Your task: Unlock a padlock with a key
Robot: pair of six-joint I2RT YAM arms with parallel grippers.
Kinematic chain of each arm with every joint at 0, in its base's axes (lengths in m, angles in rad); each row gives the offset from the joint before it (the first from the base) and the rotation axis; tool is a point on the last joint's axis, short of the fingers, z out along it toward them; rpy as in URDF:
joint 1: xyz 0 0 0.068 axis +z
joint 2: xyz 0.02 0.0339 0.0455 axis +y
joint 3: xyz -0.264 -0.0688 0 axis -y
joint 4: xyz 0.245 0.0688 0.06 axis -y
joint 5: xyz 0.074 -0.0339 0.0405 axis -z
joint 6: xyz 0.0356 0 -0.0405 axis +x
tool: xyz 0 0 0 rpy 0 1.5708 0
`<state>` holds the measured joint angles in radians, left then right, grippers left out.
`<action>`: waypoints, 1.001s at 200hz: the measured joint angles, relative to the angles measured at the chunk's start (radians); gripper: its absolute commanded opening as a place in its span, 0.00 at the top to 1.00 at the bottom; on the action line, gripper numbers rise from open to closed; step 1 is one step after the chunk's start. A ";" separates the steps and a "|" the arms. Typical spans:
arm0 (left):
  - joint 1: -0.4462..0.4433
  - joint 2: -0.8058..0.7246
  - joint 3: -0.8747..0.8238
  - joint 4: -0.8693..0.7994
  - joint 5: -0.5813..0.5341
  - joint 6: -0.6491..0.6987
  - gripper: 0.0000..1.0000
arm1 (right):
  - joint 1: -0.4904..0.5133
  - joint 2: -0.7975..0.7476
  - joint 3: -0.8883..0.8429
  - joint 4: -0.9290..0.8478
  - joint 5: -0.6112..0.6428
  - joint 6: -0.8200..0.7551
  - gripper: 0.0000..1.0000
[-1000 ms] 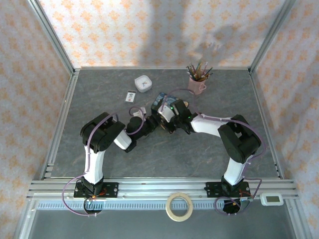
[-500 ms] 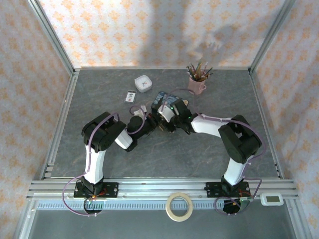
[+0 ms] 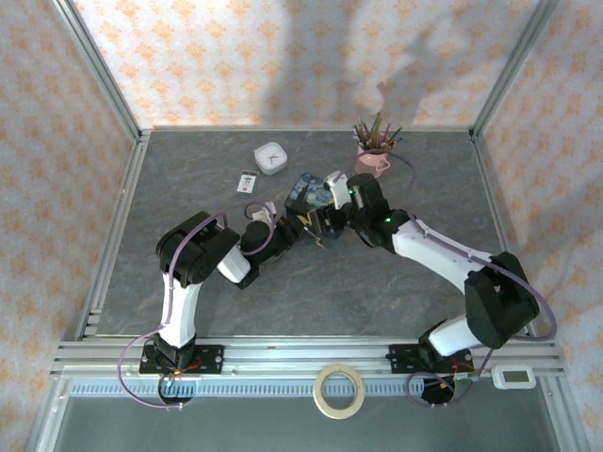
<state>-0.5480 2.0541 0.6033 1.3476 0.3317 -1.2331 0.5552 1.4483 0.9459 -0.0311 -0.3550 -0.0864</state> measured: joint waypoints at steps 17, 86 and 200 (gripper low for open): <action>0.000 0.000 -0.009 0.002 0.000 0.000 1.00 | -0.047 0.005 0.000 0.002 0.099 0.119 0.30; -0.011 0.004 -0.024 0.028 -0.024 -0.003 1.00 | -0.100 0.078 -0.095 0.145 0.232 0.475 0.31; -0.016 0.035 -0.081 0.130 -0.094 -0.055 1.00 | -0.100 0.164 -0.220 0.364 0.203 0.697 0.36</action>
<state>-0.5636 2.0888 0.5224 1.4780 0.2379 -1.2881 0.4553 1.6127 0.7254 0.3332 -0.1520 0.6102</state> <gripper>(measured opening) 0.046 0.645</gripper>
